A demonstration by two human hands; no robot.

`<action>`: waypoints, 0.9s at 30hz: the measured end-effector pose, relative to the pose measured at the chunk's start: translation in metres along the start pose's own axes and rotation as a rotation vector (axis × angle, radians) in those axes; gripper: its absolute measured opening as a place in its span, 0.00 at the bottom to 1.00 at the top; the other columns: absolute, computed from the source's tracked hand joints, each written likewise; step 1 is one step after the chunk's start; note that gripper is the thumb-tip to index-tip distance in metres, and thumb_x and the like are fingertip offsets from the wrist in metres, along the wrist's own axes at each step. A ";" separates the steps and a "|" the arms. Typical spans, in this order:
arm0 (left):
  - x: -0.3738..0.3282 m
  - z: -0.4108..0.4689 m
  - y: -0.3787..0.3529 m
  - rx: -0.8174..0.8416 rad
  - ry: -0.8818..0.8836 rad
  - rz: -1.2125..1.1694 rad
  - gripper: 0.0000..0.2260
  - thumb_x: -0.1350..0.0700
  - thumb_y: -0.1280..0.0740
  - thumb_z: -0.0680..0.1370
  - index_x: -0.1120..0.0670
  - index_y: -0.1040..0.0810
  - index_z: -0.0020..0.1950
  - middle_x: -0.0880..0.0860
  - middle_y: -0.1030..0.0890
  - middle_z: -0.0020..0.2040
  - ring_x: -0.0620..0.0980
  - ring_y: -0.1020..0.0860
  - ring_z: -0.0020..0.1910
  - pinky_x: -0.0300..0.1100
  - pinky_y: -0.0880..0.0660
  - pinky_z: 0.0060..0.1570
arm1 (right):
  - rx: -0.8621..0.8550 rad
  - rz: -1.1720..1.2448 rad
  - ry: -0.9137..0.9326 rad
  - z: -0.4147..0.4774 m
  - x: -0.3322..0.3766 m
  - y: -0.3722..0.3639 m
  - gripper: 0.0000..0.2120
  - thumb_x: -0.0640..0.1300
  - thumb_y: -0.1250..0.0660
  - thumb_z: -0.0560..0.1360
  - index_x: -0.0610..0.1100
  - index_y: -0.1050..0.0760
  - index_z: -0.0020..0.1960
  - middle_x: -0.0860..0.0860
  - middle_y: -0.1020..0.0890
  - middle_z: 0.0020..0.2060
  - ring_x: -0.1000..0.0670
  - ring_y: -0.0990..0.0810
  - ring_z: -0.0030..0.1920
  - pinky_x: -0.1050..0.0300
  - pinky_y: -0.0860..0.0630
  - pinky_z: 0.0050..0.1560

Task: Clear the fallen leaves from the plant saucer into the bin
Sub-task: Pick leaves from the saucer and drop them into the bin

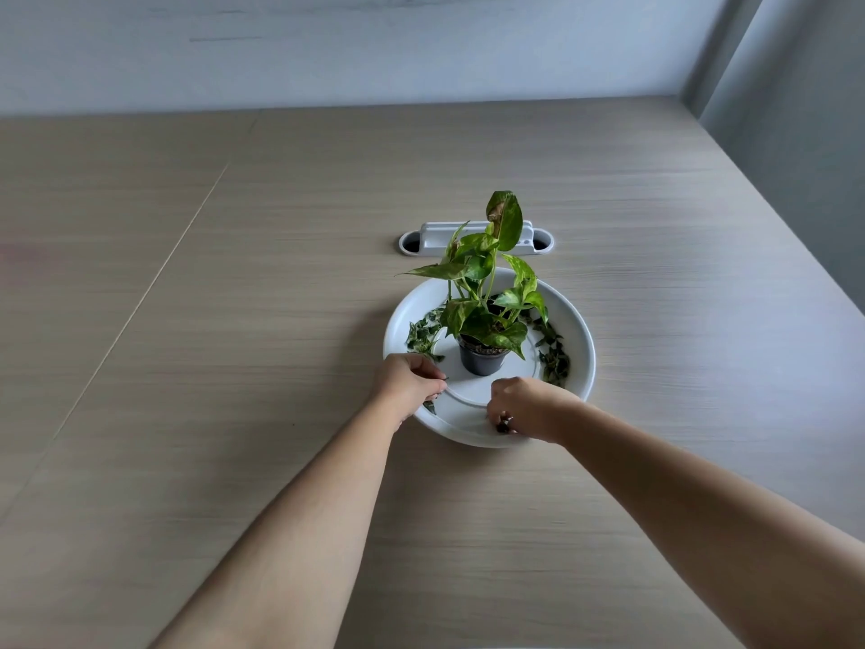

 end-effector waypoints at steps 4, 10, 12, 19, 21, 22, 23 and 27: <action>0.000 0.000 0.000 -0.004 -0.007 0.020 0.10 0.68 0.28 0.71 0.55 0.22 0.34 0.50 0.20 0.32 0.46 0.23 0.30 0.29 0.27 0.28 | -0.029 0.046 -0.055 0.000 -0.007 0.002 0.14 0.31 0.38 0.70 0.43 0.18 0.48 0.46 0.21 0.48 0.45 0.21 0.47 0.50 0.22 0.50; 0.000 0.000 0.000 -0.015 -0.003 0.012 0.11 0.69 0.28 0.70 0.55 0.22 0.33 0.51 0.20 0.33 0.47 0.23 0.31 0.34 0.24 0.35 | -0.162 0.244 -0.229 -0.007 -0.033 0.007 0.12 0.34 0.37 0.69 0.44 0.17 0.44 0.47 0.15 0.43 0.49 0.21 0.41 0.60 0.25 0.42; -0.001 -0.001 0.000 -0.013 -0.004 0.010 0.10 0.69 0.28 0.71 0.56 0.22 0.34 0.50 0.20 0.34 0.47 0.23 0.30 0.33 0.24 0.34 | -0.251 0.336 -0.280 -0.014 -0.045 0.016 0.10 0.33 0.35 0.69 0.42 0.16 0.43 0.47 0.14 0.42 0.51 0.22 0.39 0.68 0.29 0.37; -0.014 -0.013 -0.011 -0.039 -0.013 -0.019 0.11 0.69 0.28 0.70 0.56 0.22 0.33 0.53 0.19 0.36 0.47 0.23 0.32 0.40 0.20 0.45 | -0.553 0.711 -0.429 -0.066 -0.075 0.050 0.06 0.32 0.31 0.68 0.40 0.16 0.41 0.51 0.19 0.33 0.56 0.24 0.32 0.78 0.30 0.26; -0.041 -0.044 -0.055 0.000 -0.069 0.020 0.11 0.69 0.28 0.70 0.55 0.22 0.32 0.53 0.20 0.34 0.47 0.22 0.32 0.42 0.20 0.48 | -0.640 0.729 -0.481 -0.127 -0.097 0.048 0.06 0.33 0.30 0.67 0.41 0.16 0.41 0.50 0.20 0.32 0.53 0.23 0.34 0.77 0.31 0.27; -0.055 -0.060 -0.084 0.050 -0.102 0.040 0.11 0.69 0.28 0.70 0.55 0.22 0.32 0.53 0.20 0.33 0.47 0.22 0.32 0.43 0.20 0.49 | -0.675 0.738 -0.519 -0.160 -0.113 0.042 0.07 0.33 0.30 0.67 0.41 0.16 0.41 0.50 0.19 0.32 0.53 0.23 0.35 0.74 0.30 0.29; -0.068 -0.075 -0.115 0.103 -0.124 0.057 0.11 0.69 0.28 0.70 0.55 0.22 0.32 0.53 0.20 0.33 0.46 0.22 0.32 0.43 0.20 0.49 | -0.711 0.738 -0.546 -0.192 -0.128 0.036 0.07 0.33 0.31 0.67 0.42 0.16 0.40 0.51 0.19 0.32 0.52 0.23 0.35 0.73 0.30 0.30; -0.068 -0.077 -0.132 0.134 -0.118 0.024 0.12 0.70 0.28 0.70 0.56 0.23 0.31 0.54 0.20 0.33 0.47 0.23 0.33 0.43 0.19 0.47 | -0.707 0.762 -0.580 -0.201 -0.138 0.024 0.09 0.34 0.32 0.66 0.46 0.17 0.36 0.48 0.16 0.34 0.48 0.20 0.35 0.64 0.24 0.31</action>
Point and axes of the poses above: each hand's wrist, its own z-axis towards the middle knuckle, its own y-axis out of the back of the hand, x = y × z, the point moved 10 cm from there along z, towards the middle knuckle
